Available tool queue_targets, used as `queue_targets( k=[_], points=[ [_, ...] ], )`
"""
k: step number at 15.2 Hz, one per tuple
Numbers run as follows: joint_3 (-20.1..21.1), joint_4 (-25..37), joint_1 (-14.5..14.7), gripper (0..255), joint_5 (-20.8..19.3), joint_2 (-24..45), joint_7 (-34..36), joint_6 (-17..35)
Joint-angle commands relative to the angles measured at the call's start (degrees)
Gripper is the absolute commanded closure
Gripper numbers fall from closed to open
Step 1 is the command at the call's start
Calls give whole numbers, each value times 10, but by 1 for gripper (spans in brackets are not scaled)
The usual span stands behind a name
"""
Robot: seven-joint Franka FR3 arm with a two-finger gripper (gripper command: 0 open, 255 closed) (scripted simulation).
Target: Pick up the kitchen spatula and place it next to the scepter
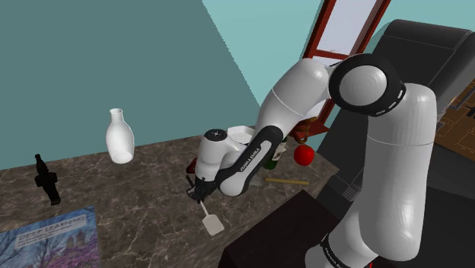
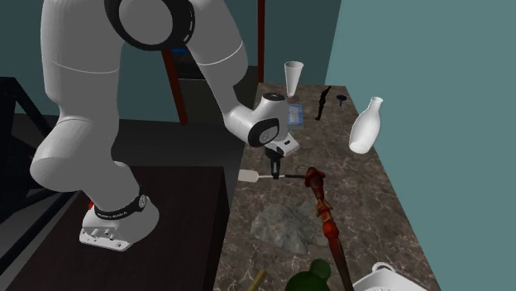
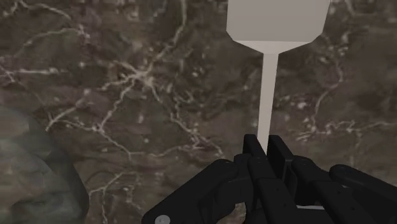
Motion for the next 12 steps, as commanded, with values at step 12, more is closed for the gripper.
queue_targets(
  k=[12],
  points=[
    [57, -19, -42, 255, 71, -102, -56, -82]
  ],
)
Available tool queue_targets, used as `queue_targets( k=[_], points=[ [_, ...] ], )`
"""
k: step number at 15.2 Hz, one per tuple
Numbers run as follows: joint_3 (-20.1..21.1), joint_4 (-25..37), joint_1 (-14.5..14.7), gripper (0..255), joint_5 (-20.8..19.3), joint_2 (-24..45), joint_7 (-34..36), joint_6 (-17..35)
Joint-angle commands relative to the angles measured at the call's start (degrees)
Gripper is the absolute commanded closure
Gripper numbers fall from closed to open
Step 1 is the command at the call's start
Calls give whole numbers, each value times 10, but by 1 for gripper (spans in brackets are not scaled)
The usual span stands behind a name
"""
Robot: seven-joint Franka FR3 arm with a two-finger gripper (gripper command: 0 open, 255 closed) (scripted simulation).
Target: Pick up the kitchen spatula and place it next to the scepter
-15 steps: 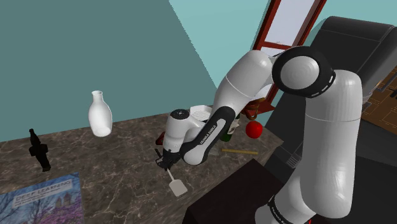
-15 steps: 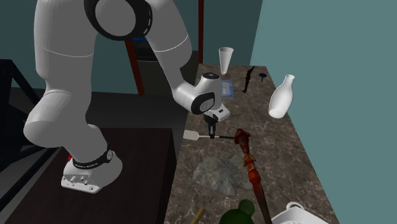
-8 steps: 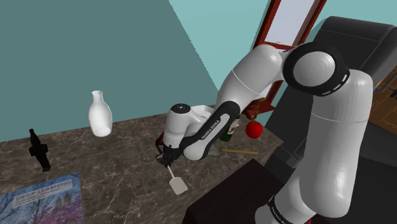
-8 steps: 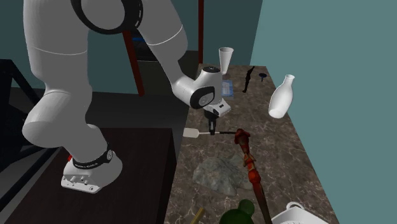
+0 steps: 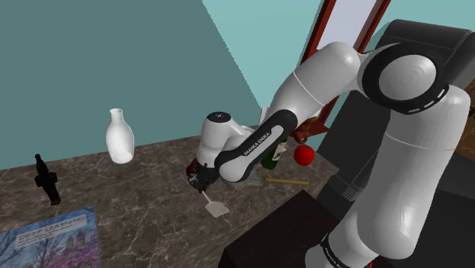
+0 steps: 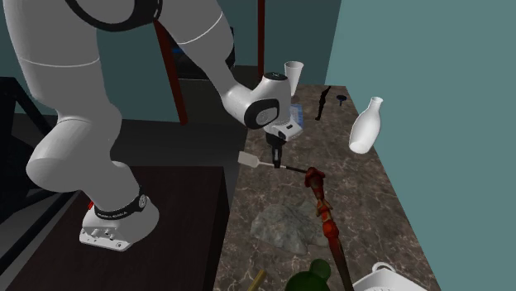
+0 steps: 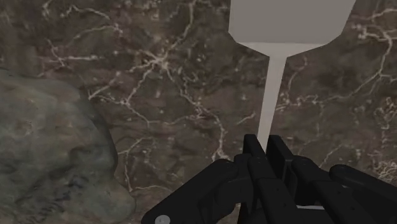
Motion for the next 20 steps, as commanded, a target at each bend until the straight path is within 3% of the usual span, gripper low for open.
queue_targets(
  k=[1, 20],
  points=[
    [7, -3, -4, 255, 12, -16, -7, -12],
    [35, 14, -19, 255, 109, -148, -81, -153]
  ],
)
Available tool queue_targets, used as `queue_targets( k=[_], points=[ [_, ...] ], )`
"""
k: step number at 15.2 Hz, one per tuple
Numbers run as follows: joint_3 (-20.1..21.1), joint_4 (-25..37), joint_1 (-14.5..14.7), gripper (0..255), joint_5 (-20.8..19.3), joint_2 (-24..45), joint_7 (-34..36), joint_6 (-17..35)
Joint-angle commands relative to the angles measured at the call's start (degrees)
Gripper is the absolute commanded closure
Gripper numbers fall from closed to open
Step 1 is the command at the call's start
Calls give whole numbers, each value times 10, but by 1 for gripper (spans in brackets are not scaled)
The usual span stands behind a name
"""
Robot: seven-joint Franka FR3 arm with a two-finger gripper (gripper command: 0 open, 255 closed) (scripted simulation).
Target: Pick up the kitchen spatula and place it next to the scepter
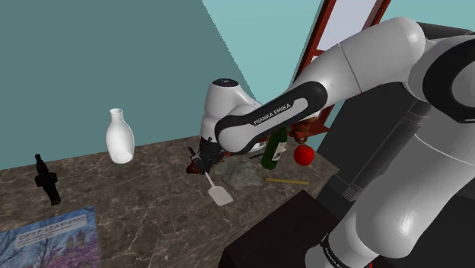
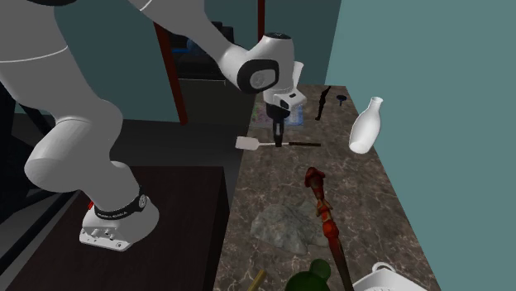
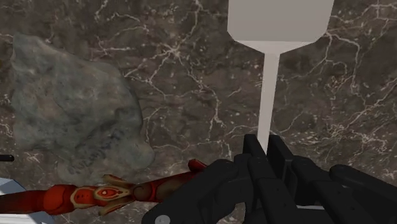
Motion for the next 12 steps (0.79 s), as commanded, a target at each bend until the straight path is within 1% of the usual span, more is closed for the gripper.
queue_targets(
  k=[1, 12],
  points=[
    [0, 3, 0, 255, 9, -14, -7, -17],
    [-2, 38, 1, 255, 36, -70, -29, -104]
  ],
)
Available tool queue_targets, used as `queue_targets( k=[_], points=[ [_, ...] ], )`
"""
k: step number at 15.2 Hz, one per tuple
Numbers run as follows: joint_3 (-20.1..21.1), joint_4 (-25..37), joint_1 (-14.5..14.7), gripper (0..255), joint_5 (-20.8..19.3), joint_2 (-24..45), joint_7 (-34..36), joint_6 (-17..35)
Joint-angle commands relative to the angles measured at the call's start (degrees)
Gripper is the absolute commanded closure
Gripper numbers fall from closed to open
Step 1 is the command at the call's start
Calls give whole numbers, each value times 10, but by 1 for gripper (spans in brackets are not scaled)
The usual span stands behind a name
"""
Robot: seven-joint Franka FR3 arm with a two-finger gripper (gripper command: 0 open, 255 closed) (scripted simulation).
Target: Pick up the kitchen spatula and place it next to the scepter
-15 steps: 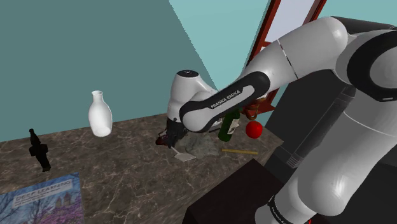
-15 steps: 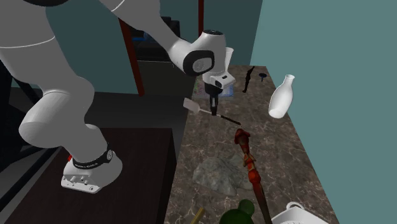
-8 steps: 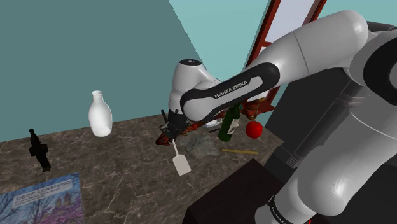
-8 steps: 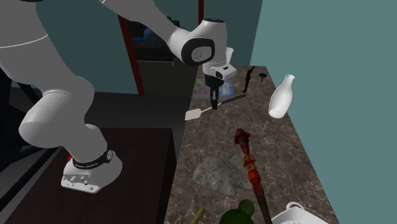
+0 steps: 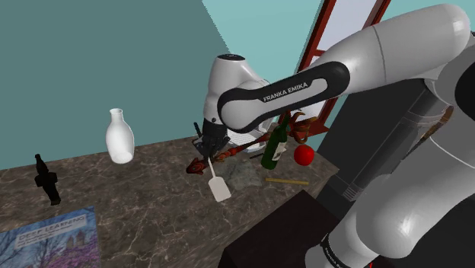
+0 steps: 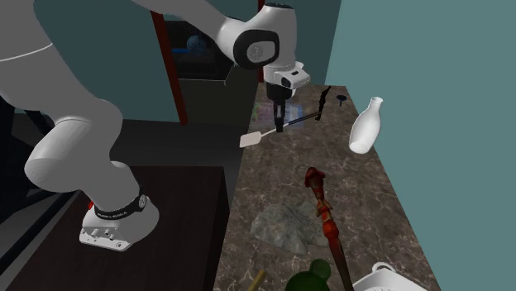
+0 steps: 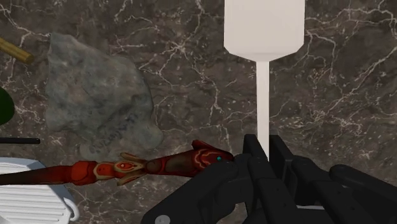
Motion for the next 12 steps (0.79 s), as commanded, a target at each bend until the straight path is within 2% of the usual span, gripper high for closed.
queue_targets(
  k=[1, 11, 12],
  points=[
    [0, 9, 1, 255, 3, -8, -2, -17],
    [-5, 52, 1, 255, 15, -42, -13, -91],
    [-5, 75, -2, 255, 7, -19, -12, -93]
  ],
)
